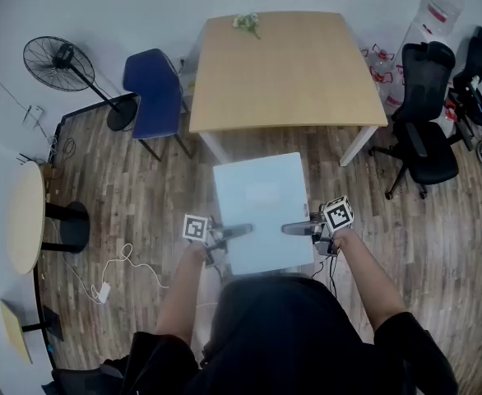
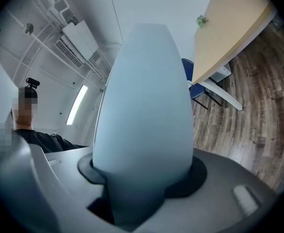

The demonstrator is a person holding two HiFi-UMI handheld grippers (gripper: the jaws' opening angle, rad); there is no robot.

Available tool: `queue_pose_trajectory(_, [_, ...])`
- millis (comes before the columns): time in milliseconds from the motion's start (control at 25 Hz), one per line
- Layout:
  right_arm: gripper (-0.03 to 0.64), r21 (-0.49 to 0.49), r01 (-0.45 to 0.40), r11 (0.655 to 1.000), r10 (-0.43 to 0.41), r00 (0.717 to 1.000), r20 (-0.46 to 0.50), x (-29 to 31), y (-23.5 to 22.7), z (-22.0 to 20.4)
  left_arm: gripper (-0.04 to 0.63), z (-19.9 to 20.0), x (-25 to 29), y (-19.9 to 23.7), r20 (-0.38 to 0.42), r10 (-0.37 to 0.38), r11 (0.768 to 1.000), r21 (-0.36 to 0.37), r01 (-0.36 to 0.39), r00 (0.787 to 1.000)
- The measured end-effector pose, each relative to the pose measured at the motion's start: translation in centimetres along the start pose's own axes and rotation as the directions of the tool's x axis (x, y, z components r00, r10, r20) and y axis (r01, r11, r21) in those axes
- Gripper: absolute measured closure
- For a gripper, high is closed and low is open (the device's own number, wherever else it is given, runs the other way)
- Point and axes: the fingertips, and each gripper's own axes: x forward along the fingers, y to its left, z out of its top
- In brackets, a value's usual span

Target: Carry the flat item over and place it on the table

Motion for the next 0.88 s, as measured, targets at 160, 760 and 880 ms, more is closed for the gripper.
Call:
queue_pose_trajectory(160, [0.334, -0.012, -0.019, 1.0, 0.02, 1.0, 0.005, -0.8, 0.9, -1.2, 0.264, -1.4, 0.7, -0.3, 0.0, 0.012, 1.0, 0.015, -0.012, 1.0])
queue_pose_trajectory(760, [0.316, 0.002, -0.041, 0.999, 0.041, 0.999, 0.012, -0.8, -0.9, 0.7, 0.252, 0.8, 0.8, 0.7, 0.034, 0.029, 1.0, -0.011, -0.029, 0.999])
queue_pose_trajectory(880, [0.314, 0.004, -0.049, 0.999, 0.049, 0.998, 0.031, -0.5, -1.4, 2.8, 0.252, 3.2, 1.0, 1.2, 0.016, 0.015, 1.0, -0.001, -0.015, 1.0])
